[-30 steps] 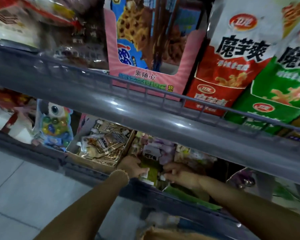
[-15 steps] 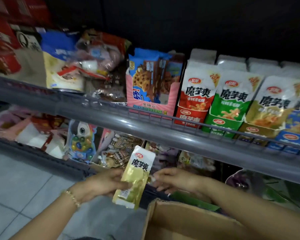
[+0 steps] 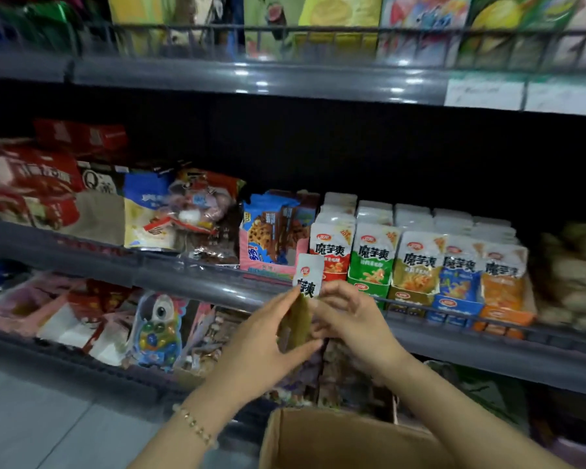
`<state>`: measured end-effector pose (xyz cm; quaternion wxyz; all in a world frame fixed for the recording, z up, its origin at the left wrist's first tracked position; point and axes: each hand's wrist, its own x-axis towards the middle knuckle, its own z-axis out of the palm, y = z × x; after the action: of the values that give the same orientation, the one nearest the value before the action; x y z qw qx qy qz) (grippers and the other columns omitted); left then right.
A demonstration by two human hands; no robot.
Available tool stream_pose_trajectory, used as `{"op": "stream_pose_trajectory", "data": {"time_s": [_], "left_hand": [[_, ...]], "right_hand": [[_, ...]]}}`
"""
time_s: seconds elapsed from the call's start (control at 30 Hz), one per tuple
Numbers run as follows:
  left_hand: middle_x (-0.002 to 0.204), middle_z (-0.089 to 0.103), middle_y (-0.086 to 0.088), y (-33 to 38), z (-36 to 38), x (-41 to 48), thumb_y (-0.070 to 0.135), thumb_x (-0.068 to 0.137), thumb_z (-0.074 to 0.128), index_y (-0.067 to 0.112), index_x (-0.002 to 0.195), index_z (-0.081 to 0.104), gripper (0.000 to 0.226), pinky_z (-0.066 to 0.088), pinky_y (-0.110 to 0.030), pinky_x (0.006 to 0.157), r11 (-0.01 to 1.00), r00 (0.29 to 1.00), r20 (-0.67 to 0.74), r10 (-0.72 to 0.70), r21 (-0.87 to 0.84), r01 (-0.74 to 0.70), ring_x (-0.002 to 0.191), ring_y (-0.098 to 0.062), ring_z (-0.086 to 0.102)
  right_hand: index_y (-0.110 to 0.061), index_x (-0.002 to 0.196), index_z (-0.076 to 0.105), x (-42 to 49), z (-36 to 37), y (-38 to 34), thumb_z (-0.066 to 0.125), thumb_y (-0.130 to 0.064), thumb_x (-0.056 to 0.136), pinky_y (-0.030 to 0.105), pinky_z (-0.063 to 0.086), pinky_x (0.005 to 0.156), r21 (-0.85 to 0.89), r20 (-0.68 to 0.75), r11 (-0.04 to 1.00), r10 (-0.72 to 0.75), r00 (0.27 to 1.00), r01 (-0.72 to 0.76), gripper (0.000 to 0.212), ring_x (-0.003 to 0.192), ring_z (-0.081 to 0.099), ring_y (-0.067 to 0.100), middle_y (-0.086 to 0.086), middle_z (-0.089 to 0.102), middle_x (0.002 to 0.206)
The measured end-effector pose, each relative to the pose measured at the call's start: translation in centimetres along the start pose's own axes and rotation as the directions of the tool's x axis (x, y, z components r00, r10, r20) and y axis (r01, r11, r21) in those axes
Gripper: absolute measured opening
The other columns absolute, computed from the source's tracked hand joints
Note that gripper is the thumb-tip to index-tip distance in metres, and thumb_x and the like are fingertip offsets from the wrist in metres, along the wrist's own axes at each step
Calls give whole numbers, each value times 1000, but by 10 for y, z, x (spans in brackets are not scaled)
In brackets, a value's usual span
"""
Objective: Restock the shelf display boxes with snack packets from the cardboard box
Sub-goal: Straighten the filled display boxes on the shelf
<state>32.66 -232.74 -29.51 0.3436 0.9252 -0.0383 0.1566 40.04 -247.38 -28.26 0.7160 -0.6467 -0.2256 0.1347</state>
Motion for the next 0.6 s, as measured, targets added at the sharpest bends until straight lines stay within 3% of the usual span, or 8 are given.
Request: {"op": "stream_pose_trajectory", "data": {"time_s": [0.07, 0.13, 0.27, 0.33, 0.4, 0.43, 0.5, 0.6], "left_hand": [[134, 39, 32, 10, 9, 9, 32, 87, 65, 48, 140, 28, 66, 29, 1, 95, 986, 999, 5, 36, -163, -34, 118, 21, 37], [117, 60, 26, 21, 15, 18, 10, 91, 60, 49, 126, 43, 55, 41, -3, 83, 935, 999, 17, 27, -353, -20, 106, 12, 55], [104, 71, 12, 41, 31, 37, -1, 87, 62, 29, 119, 57, 44, 53, -19, 76, 764, 999, 49, -20, -643, 47, 96, -6, 67], [101, 72, 8, 50, 41, 46, -3, 85, 63, 26, 115, 58, 43, 56, -22, 71, 691, 997, 72, -40, -719, 80, 92, -10, 69], [104, 69, 5, 60, 52, 57, -5, 84, 62, 22, 118, 56, 44, 56, -22, 71, 647, 993, 113, -40, -754, 112, 90, -9, 69], [106, 67, 5, 65, 57, 61, -4, 84, 63, 21, 122, 54, 46, 56, -22, 72, 656, 992, 123, -28, -747, 111, 90, -6, 69], [112, 61, 11, 69, 64, 72, 7, 85, 66, 28, 130, 46, 53, 54, -20, 77, 756, 994, 107, 6, -651, 66, 94, 3, 64], [133, 45, 21, 58, 69, 87, 33, 90, 60, 39, 141, 32, 58, 36, -23, 106, 983, 989, 48, 137, -126, -130, 120, 7, 42]], "right_hand": [[-10, 95, 62, -8, -15, -12, 59, -9, 90, 23, 56, 59, -10, -17, 1000, 30, 999, -30, 6, 64, 68, 16, 2, 71, 81], [-15, 107, 63, -16, -35, -23, 57, -15, 92, 26, 58, 72, -81, -22, 996, 36, 999, -37, 16, 86, 70, 18, 0, 73, 97], [-39, 124, 49, -27, -79, -38, 70, -17, 83, 19, 52, 84, -376, -112, 921, -149, 983, 97, 51, 110, 57, 4, -12, 56, 123], [-42, 134, 37, -29, -97, -46, 69, -10, 83, 16, 51, 79, -360, -120, 926, -171, 978, 117, 68, 105, 57, -4, -18, 47, 126], [-37, 138, 36, -30, -114, -54, 67, -6, 84, 17, 52, 70, -392, -94, 912, -171, 981, 122, 70, 77, 63, 0, -10, 55, 101], [-36, 137, 39, -30, -122, -57, 67, -5, 84, 22, 53, 68, -440, -77, 888, -188, 979, 136, 67, 64, 60, 5, -2, 54, 83], [-33, 132, 46, -25, -137, -63, 68, -4, 83, 33, 57, 69, -511, -109, 845, -246, 963, 158, 60, 59, 57, 17, 12, 46, 70], [-29, 131, 47, -13, -161, -76, 64, 0, 86, 17, 51, 66, -571, -250, 800, -385, 889, 185, 57, 58, 55, 5, -1, 46, 69]]}}
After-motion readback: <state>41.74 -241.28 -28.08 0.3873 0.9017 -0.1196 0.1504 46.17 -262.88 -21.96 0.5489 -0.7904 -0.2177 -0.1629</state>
